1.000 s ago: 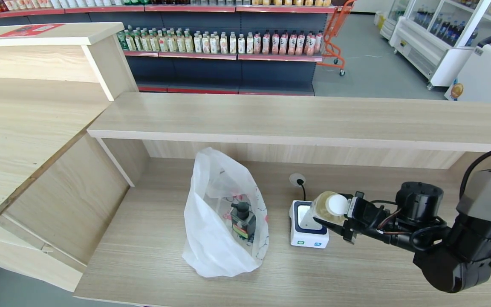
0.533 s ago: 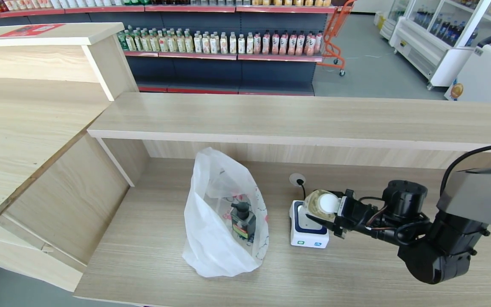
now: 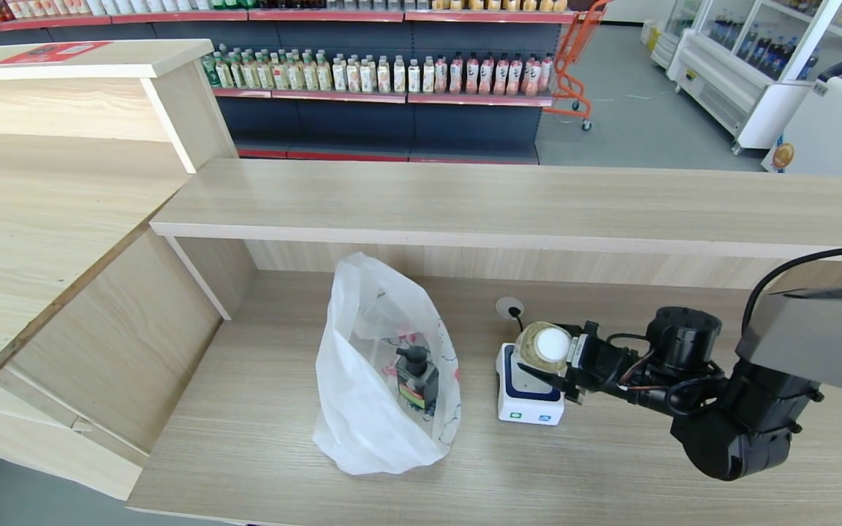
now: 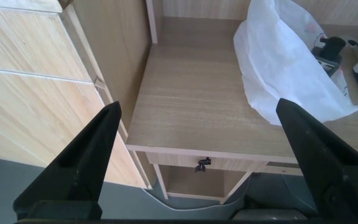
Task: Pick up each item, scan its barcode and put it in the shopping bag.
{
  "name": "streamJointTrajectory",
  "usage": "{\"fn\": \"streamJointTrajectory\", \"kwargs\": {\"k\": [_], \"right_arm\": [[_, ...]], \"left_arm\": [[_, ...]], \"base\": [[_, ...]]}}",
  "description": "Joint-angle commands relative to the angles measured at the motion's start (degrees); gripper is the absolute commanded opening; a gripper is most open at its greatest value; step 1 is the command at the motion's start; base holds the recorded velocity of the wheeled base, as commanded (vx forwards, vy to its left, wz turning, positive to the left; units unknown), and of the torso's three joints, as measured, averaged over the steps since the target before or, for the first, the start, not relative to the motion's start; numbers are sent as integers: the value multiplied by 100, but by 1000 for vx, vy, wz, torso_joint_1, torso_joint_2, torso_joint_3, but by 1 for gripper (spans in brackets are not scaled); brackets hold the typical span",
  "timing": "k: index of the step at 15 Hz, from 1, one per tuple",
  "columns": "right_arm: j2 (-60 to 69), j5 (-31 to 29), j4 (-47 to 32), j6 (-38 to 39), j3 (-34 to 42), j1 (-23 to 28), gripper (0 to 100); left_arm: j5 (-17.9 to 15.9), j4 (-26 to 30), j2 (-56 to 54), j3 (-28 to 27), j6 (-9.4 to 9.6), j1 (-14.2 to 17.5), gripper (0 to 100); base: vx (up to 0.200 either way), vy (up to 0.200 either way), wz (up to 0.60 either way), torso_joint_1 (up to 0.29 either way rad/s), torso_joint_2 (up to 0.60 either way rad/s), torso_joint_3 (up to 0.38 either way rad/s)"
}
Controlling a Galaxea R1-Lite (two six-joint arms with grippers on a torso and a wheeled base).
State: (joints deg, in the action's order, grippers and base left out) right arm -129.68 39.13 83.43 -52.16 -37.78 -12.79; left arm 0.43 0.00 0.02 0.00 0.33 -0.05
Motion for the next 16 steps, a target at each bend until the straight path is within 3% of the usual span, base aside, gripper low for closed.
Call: {"fn": "streamJointTrajectory", "kwargs": {"k": [1,5,7,11,16], "right_arm": [[-22,-11,-20,4,-1,-4,0],[101,-20,-20,92,34,-4,0],[453,-11,-29,725,95,22,0],[2114,-169,-90,3705,877,-13,0],[2852,-1109,-90,5876,1835,-514,0]], "left_arm": [[1,0,-2,0,2,-4,100],[1,0,-2,0,2,-4,100],[1,0,-2,0,2,-4,100],[1,0,-2,0,2,-4,100],[1,0,-2,0,2,5,100]], "base": [[0,0,0,0,0,0],[0,0,0,0,0,0],[0,0,0,0,0,0],[0,0,0,0,0,0],[0,0,0,0,0,0]]}}
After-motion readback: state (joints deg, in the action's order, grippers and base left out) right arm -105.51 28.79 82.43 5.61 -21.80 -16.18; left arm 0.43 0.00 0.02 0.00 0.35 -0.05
